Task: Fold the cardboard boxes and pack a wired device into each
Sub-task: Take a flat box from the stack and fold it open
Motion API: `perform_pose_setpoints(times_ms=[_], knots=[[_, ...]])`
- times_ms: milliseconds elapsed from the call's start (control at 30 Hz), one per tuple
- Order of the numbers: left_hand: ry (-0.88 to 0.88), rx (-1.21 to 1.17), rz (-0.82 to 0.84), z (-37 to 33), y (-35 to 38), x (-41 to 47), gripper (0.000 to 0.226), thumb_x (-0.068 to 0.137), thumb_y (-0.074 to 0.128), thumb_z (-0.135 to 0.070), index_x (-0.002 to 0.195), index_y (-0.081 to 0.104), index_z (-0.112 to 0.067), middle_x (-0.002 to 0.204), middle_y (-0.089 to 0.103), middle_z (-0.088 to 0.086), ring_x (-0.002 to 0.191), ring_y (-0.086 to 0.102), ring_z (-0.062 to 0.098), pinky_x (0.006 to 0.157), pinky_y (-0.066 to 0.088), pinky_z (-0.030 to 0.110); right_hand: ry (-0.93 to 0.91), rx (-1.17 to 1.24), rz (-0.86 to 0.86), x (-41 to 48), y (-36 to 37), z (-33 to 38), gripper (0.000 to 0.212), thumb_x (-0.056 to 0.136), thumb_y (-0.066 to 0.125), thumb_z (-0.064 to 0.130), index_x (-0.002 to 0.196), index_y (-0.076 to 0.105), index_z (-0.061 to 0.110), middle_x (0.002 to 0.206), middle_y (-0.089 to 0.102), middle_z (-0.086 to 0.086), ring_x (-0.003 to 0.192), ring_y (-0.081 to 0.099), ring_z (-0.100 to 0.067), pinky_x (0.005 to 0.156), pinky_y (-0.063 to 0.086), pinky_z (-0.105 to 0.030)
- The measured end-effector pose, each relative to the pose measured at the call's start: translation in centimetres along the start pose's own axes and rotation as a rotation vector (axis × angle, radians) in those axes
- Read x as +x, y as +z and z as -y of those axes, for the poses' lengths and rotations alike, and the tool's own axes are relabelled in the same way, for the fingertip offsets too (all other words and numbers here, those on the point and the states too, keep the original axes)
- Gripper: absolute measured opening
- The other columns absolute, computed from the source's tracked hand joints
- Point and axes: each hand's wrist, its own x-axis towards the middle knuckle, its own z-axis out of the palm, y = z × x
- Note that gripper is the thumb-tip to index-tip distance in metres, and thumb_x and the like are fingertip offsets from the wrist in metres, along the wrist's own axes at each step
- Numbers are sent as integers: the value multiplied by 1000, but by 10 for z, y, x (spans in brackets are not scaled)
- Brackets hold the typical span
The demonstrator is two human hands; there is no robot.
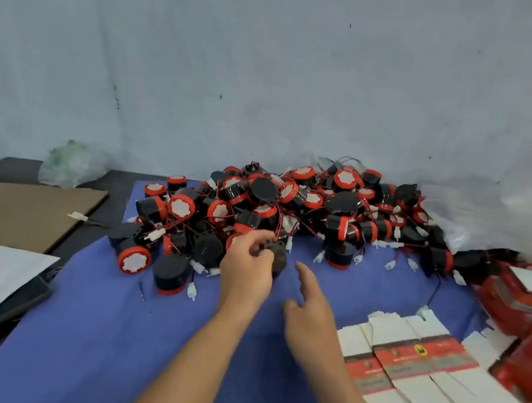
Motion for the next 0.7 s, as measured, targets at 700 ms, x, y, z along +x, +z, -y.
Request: perform_pose_setpoints(times_ms=[700], knots=[[195,241,195,-3,-27,-27,33,94,53,-60,97,73,-34,87,72,-12,79,64,3,69,51,28,-122,-39,-85,-19,7,-3,97,88,55,-6,161,16,46,156,46,-13,107,58,-2,81,52,-18]])
